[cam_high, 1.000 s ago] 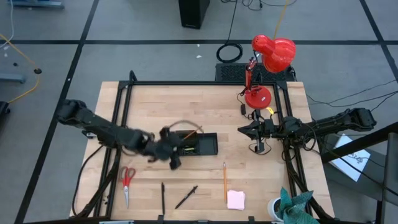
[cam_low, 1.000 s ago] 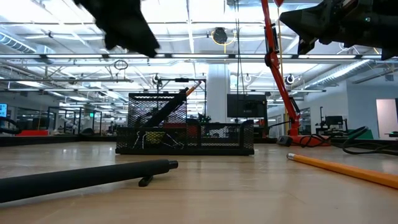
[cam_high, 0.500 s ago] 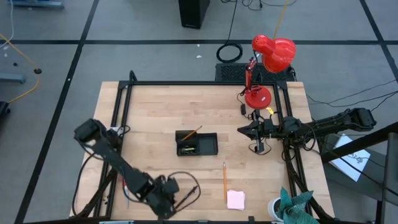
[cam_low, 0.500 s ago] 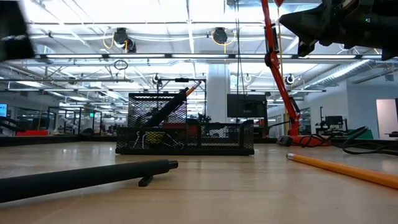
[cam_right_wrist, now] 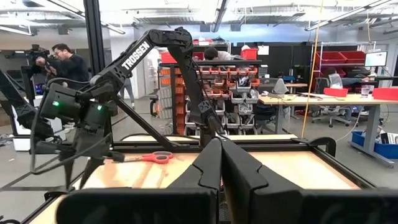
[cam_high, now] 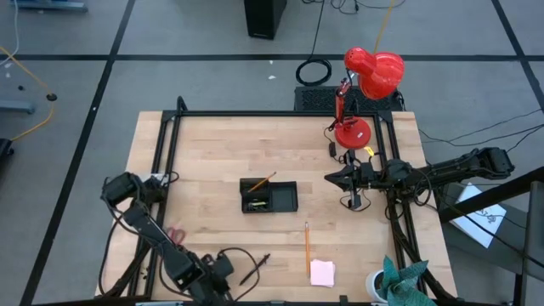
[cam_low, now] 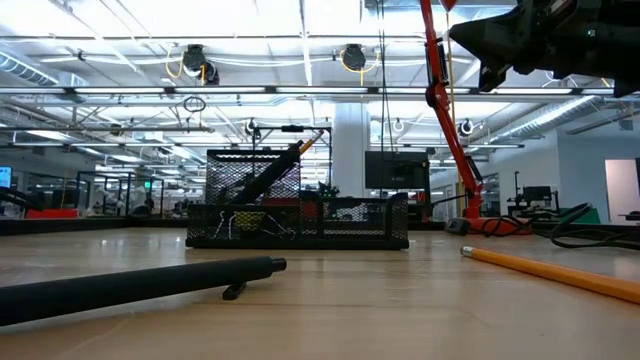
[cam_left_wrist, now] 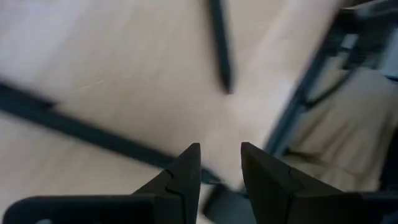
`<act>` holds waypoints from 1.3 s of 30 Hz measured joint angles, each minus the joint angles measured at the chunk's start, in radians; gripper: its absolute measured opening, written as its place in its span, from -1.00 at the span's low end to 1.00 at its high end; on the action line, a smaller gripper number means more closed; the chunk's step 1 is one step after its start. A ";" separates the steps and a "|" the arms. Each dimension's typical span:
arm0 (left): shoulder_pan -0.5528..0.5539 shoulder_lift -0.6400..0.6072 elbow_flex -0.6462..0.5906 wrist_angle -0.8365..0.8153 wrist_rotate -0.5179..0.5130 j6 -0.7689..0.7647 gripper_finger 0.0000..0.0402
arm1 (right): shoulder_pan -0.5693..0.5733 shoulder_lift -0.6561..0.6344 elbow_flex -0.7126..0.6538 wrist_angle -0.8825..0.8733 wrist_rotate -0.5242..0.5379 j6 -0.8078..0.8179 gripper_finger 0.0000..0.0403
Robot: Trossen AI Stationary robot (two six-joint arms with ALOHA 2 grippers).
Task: Pick and place office supplies into organizer
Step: Put the black pen into the mesh desk organizer
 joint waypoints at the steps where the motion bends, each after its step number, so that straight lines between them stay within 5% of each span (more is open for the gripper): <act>1: -0.003 0.000 0.000 -0.025 -0.006 -0.021 -0.42 | 0.000 0.000 0.000 0.000 0.000 0.000 -0.98; 31: 0.009 -0.009 -0.002 -0.298 0.023 -0.080 -0.42 | 0.000 0.000 0.000 -0.001 0.000 0.000 -0.98; 39: 0.013 -0.105 0.000 -0.171 -0.175 0.006 -0.42 | 0.000 0.000 0.000 0.000 0.000 0.000 -0.98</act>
